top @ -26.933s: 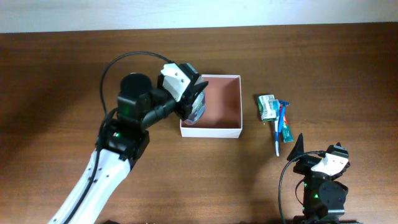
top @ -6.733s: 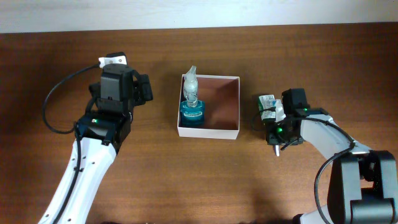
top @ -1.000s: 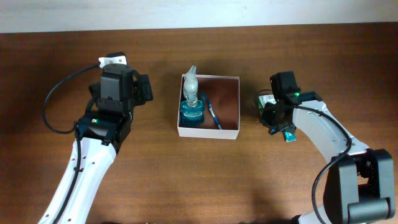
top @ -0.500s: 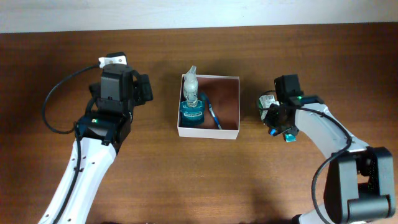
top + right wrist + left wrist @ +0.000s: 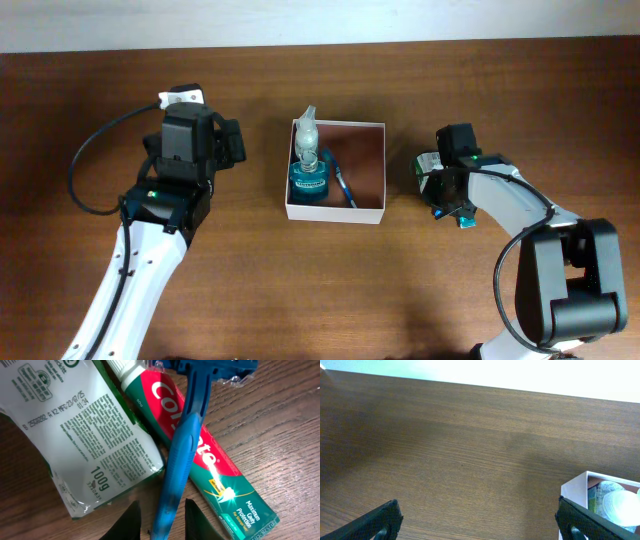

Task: Pack container
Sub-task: 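Lower the right gripper onto the blue razor and grasp its handle, then carry the razor over the box, lower it inside and release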

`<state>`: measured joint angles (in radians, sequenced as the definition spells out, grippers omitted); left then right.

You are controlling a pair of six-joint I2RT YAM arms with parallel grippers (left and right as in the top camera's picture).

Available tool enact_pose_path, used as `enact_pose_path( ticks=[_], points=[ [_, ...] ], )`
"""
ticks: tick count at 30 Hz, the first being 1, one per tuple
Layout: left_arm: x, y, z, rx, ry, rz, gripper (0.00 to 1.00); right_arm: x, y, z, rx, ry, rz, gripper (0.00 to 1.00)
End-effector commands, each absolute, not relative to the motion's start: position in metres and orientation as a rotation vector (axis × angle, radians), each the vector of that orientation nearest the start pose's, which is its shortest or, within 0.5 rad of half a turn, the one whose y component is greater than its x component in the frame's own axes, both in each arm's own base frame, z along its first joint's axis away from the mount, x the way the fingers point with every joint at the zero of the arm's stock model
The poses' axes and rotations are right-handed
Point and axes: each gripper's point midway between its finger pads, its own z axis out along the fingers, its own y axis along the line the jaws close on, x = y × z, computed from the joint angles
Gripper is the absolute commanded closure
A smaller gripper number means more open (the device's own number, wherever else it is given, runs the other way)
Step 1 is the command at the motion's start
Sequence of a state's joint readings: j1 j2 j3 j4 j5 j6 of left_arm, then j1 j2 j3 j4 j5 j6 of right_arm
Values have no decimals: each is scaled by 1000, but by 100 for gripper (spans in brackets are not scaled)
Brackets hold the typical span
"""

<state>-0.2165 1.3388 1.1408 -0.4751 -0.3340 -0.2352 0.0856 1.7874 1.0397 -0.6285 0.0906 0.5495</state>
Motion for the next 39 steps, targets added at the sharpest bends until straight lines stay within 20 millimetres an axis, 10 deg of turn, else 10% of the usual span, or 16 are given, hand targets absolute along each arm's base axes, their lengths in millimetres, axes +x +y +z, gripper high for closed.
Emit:
enact_pose_path(
  ticks=[1,23,33,39],
  points=[
    [400,-27,242,-206,2174,133,1,339,7,0,706,2845,-91,76],
    [400,-27,242,-206,2174,133,1,340,7,2,662,2836,-86,96],
    [400,-27,242,-206,2174,133,1,351,-8,111,544,2694,-171,96],
    [400,-27,242,-206,2174,133,1,345,18,173,413,2584,-83,95]
  ],
)
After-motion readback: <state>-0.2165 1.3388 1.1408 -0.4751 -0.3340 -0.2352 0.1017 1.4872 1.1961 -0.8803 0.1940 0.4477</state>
